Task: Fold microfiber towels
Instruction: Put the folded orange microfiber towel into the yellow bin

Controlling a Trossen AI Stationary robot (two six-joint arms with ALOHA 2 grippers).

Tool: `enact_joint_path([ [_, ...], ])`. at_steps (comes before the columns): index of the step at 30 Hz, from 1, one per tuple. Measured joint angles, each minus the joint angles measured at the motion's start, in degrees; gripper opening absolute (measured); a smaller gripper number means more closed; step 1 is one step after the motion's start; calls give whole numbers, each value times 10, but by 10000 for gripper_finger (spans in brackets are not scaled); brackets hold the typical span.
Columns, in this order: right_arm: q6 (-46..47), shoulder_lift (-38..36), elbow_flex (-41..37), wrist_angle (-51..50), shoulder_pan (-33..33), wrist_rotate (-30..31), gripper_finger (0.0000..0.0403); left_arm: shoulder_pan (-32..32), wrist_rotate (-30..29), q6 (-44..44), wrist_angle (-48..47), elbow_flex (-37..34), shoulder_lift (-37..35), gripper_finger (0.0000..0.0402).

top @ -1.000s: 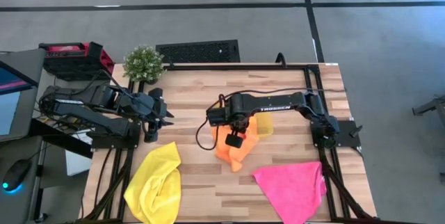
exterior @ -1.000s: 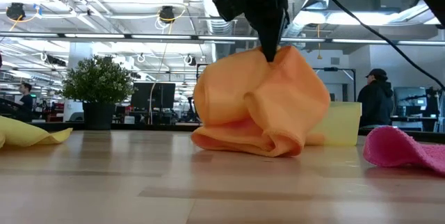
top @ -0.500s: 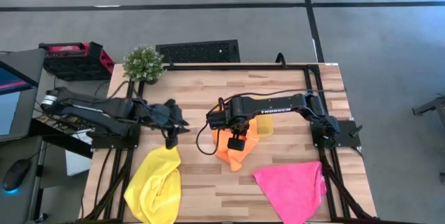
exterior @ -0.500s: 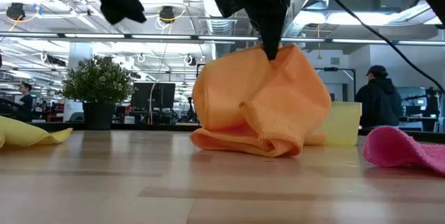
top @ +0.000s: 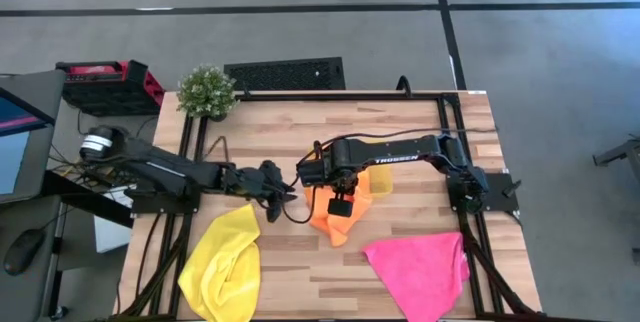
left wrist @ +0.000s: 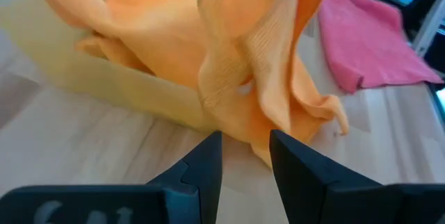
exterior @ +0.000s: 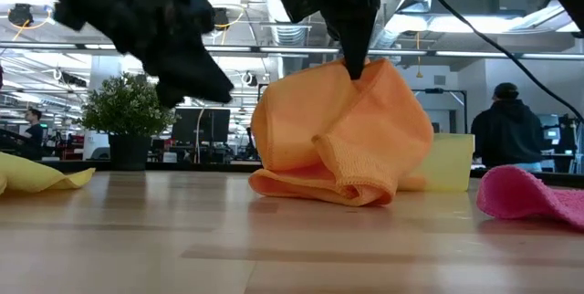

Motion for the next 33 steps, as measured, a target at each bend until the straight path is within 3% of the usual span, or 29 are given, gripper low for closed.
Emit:
enact_joint_path([
  [7,-1,0,0,-4,0,0,8,4,-29,6,120,-1,117,112],
  [12,-1,0,0,-3,0,0,8,15,-28,6,162,3,160,112],
  [21,-1,0,0,-3,0,0,8,16,122,32,233,4,189,112],
  [26,8,0,0,-3,-4,1,8,14,165,32,279,4,189,112],
  [33,18,0,0,-3,-16,2,8,-3,167,28,304,5,189,112],
])
